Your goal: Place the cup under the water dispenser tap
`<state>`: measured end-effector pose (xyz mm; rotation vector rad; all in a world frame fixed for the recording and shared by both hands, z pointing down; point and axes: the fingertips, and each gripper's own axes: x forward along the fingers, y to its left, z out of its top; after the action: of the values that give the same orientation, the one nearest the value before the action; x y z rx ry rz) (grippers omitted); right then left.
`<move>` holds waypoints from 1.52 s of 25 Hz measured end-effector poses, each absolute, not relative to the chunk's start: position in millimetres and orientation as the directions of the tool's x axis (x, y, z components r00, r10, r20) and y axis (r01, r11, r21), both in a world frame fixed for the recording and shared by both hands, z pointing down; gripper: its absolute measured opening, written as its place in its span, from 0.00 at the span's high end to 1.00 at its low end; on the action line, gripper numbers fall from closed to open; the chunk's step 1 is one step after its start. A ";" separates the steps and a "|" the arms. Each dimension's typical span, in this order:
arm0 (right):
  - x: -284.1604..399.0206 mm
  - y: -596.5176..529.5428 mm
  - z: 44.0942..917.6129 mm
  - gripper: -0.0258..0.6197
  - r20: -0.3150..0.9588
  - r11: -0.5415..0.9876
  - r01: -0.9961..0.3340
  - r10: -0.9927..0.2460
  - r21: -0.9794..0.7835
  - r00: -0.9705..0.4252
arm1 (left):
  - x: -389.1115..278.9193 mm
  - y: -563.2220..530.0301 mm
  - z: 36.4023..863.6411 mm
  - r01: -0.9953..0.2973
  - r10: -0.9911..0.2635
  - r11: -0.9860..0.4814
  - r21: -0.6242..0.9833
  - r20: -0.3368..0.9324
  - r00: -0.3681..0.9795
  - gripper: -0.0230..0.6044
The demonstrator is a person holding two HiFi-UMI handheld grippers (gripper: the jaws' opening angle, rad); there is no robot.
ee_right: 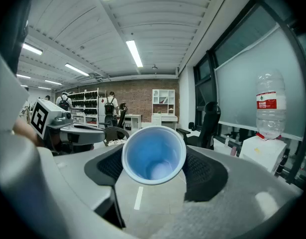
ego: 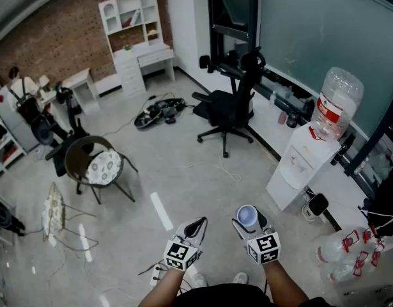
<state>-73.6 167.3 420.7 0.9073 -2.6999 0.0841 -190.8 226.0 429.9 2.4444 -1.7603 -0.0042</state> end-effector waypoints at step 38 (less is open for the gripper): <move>-105.7 138.3 446.9 0.40 0.293 0.713 -0.701 -0.669 -0.007 -0.683 | -242.7 192.4 468.6 -0.907 -0.897 -0.402 0.127 0.148 0.418 0.94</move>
<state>-105.7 138.3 446.9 1.0838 -2.6510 0.1713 -242.7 192.4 468.6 2.4825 -1.5990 0.0828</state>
